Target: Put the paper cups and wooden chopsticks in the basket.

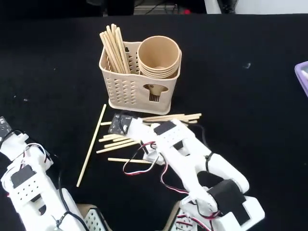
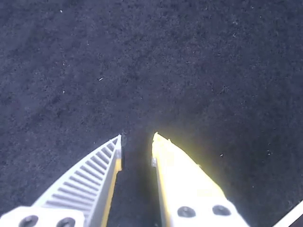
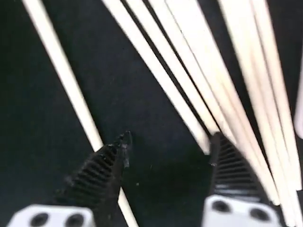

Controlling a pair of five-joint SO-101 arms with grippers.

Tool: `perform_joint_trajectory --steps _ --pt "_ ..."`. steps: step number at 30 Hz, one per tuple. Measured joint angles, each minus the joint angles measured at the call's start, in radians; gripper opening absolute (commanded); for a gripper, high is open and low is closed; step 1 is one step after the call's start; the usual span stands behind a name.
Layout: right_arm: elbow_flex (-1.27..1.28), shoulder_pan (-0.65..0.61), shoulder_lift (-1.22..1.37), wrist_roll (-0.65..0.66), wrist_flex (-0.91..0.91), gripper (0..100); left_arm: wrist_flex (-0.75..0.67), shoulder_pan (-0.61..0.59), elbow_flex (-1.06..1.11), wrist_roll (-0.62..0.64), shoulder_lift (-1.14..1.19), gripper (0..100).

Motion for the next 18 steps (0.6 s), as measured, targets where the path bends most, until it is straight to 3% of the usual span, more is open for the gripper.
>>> perform_joint_trajectory --steps 10,18 --pt "-0.005 -0.006 -0.005 0.049 0.084 1.4 0.000 0.009 0.000 0.000 0.000 12" --pt "0.034 -0.014 -0.265 0.051 0.219 1.5 0.000 0.009 0.000 0.000 0.000 12"
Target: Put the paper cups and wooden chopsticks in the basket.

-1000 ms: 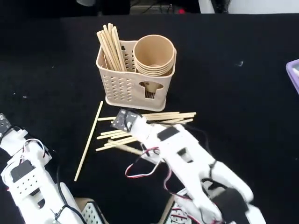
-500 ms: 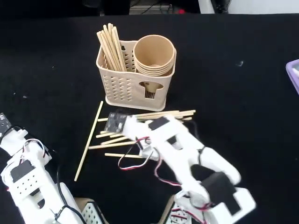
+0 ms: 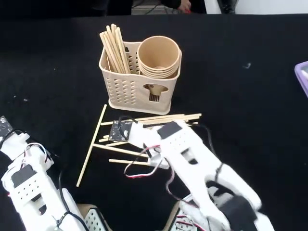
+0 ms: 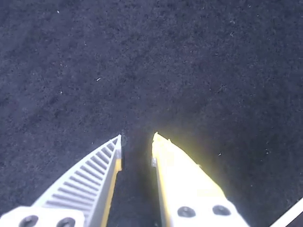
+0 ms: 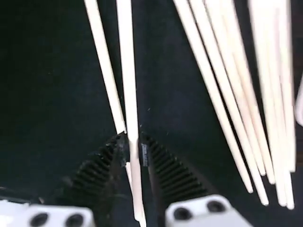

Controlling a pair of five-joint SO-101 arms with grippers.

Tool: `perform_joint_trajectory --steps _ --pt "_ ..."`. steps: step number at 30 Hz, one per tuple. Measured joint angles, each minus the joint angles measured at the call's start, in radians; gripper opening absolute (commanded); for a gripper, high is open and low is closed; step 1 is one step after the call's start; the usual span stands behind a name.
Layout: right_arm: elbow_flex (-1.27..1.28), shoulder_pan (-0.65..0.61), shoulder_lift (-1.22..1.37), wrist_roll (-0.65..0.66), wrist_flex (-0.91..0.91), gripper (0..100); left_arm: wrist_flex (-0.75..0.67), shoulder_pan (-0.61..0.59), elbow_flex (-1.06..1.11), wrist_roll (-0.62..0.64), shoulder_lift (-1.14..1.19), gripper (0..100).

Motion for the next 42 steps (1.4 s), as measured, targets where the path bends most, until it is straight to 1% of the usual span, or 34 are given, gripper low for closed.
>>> perform_joint_trajectory --steps 4,9,13,15,21,25,30,35,42 --pt "0.106 -0.011 -0.095 0.000 0.006 1.5 0.000 0.000 0.000 -0.002 0.000 12" --pt "0.184 -0.011 -0.103 0.021 0.009 2.8 0.000 0.000 0.000 -0.002 0.000 12" --pt "0.195 -0.011 -0.103 0.031 -0.021 15.8 0.000 0.000 0.000 -0.002 0.000 12" --pt "0.198 -0.011 -0.103 0.035 -0.025 19.6 0.000 0.000 0.000 -0.002 0.000 12" --pt "0.199 -0.011 -0.103 0.035 -0.028 17.6 0.000 0.000 0.000 -0.002 0.000 12" --pt "0.221 -0.011 -0.103 0.043 -0.083 17.3 0.000 0.000 0.000 -0.002 0.000 12" --pt "0.222 -0.011 -0.103 0.044 -0.117 18.1 0.000 0.000 0.000 -0.002 0.000 12" --pt "0.224 -0.011 -0.103 0.044 -0.127 24.5 0.000 0.000 0.000 -0.002 0.000 12" --pt "0.284 -0.014 -0.127 0.054 -0.137 22.0 0.000 -0.002 0.000 -0.002 0.000 12"
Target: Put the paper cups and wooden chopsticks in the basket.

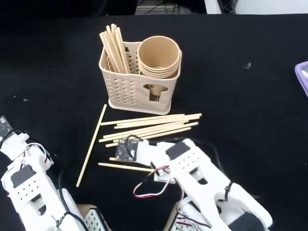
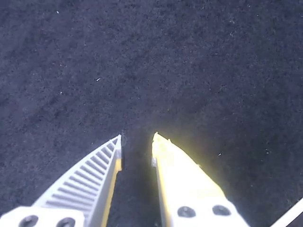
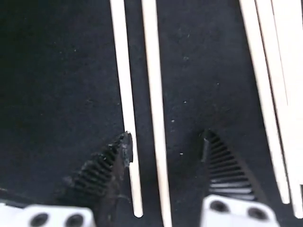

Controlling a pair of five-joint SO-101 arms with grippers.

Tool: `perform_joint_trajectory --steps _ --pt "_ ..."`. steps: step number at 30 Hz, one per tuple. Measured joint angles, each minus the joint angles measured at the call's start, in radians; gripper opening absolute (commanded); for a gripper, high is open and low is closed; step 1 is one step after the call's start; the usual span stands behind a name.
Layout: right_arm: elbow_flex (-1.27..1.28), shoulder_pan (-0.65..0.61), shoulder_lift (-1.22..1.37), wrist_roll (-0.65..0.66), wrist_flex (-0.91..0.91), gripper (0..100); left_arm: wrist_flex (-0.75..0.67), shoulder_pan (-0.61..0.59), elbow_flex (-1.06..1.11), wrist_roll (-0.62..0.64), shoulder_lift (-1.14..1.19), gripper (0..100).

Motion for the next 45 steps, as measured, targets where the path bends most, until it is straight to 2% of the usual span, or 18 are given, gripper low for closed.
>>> perform_joint_trajectory --steps 5,9,15,23,28,35,39,45 --pt "0.029 0.006 -0.006 0.044 -0.008 16.0 0.000 0.000 0.000 -0.003 0.000 12" --pt "0.028 0.006 -0.012 0.048 -0.008 0.5 0.000 0.002 0.000 -0.003 0.000 12" --pt "0.017 0.008 0.002 0.048 -0.005 1.1 0.000 0.002 0.000 -0.003 0.000 12" --pt "-0.091 0.008 0.005 0.049 0.143 1.1 0.000 0.002 0.000 -0.003 0.000 12" --pt "-0.239 0.006 -0.046 -0.046 0.267 1.1 0.000 0.002 0.000 -0.003 0.000 12" --pt "-0.548 0.006 -0.330 -0.175 0.425 1.1 0.000 0.002 0.000 -0.003 0.000 12" --pt "-0.683 0.006 -0.463 -0.305 0.281 1.1 0.000 0.002 0.000 -0.003 0.000 12" --pt "-0.664 0.005 -0.397 -0.611 -0.222 1.1 0.000 0.002 0.000 -0.003 0.000 12"
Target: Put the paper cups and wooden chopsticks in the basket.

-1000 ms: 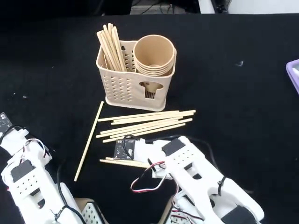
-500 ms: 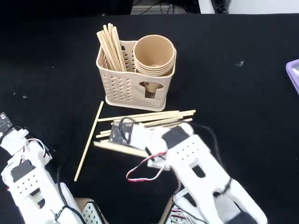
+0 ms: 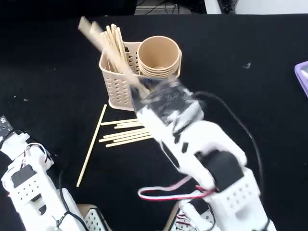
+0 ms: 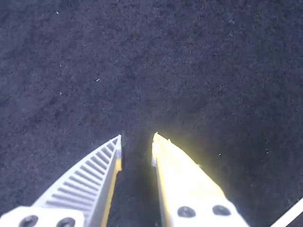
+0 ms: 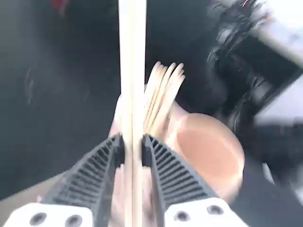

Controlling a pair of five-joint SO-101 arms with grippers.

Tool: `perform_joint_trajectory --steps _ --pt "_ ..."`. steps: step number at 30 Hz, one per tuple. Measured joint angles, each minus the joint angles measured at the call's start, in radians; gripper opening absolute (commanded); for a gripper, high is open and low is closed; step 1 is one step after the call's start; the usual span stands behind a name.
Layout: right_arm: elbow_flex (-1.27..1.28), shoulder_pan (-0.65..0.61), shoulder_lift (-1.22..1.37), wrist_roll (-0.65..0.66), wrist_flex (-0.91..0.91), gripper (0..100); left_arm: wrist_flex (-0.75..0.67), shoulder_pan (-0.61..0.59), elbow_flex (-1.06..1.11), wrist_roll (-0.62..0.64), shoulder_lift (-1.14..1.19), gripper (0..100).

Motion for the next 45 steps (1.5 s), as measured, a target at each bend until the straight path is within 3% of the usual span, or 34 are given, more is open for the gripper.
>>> perform_joint_trajectory --steps 6,10,21,26,32,39,42,45 --pt "-0.002 0.000 0.226 -0.153 -0.456 1.1 0.000 0.000 0.000 0.000 0.000 12" --pt "-0.046 0.000 0.428 -0.176 -0.637 1.1 0.000 0.000 0.000 0.000 0.000 12" --pt "-0.143 0.035 0.770 -0.181 -0.677 1.5 0.000 0.000 0.000 0.000 0.000 12" --pt "-0.109 0.041 0.770 -0.181 -0.675 14.2 0.000 0.000 0.000 0.000 0.000 12" --pt "-0.114 0.041 0.644 -0.181 -0.470 14.8 0.000 0.000 0.000 0.000 0.000 12" --pt "-0.129 0.040 0.250 -0.181 -0.075 14.7 0.002 0.000 0.000 0.000 0.000 12" --pt "-0.129 0.098 0.058 -0.160 0.164 14.6 0.046 0.000 -0.005 -0.015 0.000 12" --pt "-0.081 0.215 -0.130 -0.041 0.390 14.5 0.150 0.000 -0.081 -0.058 0.000 13"
